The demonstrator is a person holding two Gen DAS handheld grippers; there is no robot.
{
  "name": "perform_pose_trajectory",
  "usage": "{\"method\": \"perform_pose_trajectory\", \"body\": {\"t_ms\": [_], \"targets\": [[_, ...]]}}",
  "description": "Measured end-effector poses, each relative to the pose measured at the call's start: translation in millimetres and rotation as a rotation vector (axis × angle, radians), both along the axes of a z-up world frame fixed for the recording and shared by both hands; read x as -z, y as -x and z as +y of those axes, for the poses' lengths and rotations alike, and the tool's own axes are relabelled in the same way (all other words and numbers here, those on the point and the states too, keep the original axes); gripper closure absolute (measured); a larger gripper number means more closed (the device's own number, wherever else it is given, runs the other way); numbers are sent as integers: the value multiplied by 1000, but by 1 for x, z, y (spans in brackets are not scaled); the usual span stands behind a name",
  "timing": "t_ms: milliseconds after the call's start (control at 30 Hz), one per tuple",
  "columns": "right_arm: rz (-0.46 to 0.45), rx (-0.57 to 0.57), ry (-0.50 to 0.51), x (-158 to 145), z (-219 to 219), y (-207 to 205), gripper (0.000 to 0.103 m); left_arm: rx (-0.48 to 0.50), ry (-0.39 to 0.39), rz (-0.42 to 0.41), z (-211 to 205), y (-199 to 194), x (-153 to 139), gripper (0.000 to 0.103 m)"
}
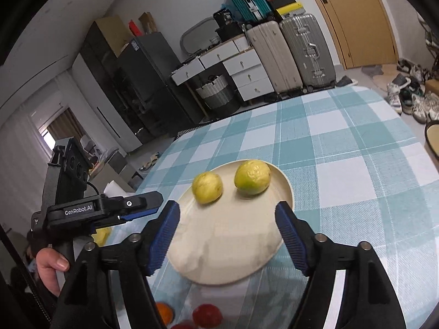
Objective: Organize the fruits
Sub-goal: 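Lift both open tools away from the plate toward the remaining fruits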
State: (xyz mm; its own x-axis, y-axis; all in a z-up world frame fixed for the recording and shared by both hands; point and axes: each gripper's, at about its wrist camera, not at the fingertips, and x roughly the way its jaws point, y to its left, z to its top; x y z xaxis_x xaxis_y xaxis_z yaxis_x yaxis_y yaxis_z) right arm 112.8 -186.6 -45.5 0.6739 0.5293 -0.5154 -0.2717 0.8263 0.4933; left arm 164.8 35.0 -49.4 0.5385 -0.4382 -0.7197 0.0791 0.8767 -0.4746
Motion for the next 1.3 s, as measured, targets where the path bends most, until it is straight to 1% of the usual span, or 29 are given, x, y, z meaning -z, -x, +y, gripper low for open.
{"method": "perform_pose_trajectory", "body": {"t_ms": [67,100,200,333,400,467,500,633,767,867,967,1067,1200,1300], "targets": [[-10,-4,-1,-3,1,7,22,4,-19,10,-2,9,0,45],[-14,-6,-2,-4,2,10,18,5,-26,13,-2,13,0,45],[-42,-21,-7,-9,4,20,12,1,-59,6,-3,26,-1,45],[-74,-22,1,-15,7,34,5,-14,-128,-21,-6,45,-7,37],[-83,-23,9,-18,9,41,3,-20,-143,-31,-7,51,-9,34],[-89,-21,21,-19,11,47,3,-30,-161,-48,-7,59,-12,27],[-96,-27,20,-20,12,50,2,-34,-168,-58,-7,62,-13,21],[-124,-46,31,-22,17,62,0,-34,-168,-109,-7,79,-18,19],[-122,-84,4,-20,20,71,0,-36,-203,-123,-9,91,-18,18],[-129,-103,-8,-19,22,80,0,-45,-223,-133,-8,101,-18,11],[-100,-132,-22,-15,25,83,0,-54,-238,-139,-7,110,-16,1],[-85,-128,-12,-11,27,90,0,-58,-251,-142,-6,117,-13,1],[-84,-106,31,-8,29,98,0,-38,-237,-102,-6,122,-1,1],[-67,-77,94,-4,31,102,0,-25,-235,-77,-7,126,10,1]]}}
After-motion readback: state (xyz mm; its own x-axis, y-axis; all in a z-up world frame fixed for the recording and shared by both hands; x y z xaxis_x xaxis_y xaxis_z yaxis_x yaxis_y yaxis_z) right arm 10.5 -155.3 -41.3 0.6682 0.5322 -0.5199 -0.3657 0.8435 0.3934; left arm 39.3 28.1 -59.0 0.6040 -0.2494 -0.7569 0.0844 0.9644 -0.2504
